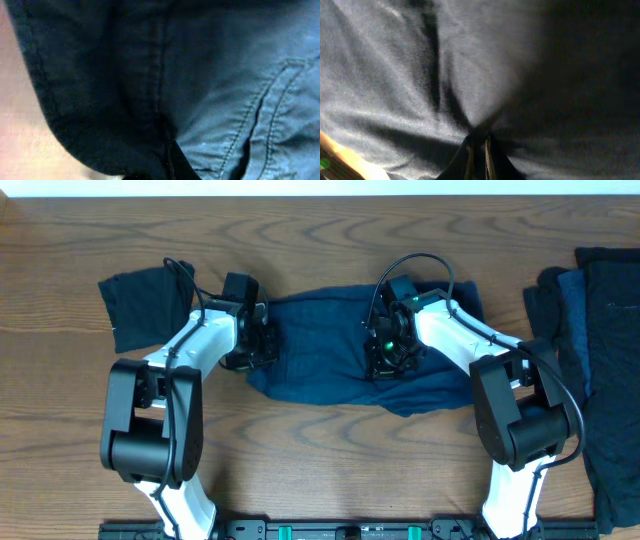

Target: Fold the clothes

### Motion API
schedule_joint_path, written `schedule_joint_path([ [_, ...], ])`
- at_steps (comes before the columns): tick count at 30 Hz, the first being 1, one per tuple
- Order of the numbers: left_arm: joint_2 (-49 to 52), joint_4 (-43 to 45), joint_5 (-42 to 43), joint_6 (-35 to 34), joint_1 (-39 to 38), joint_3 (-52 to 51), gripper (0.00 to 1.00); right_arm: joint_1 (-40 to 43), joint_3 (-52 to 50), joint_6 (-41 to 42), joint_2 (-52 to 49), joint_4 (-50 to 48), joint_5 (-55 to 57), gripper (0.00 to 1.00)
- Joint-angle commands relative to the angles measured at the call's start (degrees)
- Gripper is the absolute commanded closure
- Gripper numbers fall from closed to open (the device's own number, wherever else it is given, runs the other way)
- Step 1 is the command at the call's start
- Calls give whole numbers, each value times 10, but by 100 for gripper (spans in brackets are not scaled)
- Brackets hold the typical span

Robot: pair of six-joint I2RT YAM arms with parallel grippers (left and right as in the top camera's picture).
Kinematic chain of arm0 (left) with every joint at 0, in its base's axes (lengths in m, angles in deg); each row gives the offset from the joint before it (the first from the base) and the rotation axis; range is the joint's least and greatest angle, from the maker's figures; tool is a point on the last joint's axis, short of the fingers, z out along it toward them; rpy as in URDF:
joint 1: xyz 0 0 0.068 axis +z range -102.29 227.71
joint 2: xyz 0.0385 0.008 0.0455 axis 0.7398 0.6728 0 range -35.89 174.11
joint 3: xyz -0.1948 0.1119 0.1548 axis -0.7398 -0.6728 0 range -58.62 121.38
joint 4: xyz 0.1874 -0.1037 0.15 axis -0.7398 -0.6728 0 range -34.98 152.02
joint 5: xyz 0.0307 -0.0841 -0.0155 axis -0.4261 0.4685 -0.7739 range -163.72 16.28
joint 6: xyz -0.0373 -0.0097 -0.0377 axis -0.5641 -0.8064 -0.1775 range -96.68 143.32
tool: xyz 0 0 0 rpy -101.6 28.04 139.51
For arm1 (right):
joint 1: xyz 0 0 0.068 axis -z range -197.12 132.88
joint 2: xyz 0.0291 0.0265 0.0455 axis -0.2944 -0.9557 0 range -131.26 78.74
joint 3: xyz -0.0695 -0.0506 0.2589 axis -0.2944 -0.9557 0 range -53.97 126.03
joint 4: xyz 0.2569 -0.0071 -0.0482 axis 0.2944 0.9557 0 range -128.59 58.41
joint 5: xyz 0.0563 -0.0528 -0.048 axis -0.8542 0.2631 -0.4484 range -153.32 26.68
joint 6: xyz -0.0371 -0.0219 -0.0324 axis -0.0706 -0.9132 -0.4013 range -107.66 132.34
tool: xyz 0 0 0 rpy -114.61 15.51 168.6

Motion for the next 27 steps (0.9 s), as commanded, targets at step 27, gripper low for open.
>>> schedule_joint_path([
  [27,-207,-74,-5,8,-7,56,94,-49,-2,49,42,43,-38,99],
])
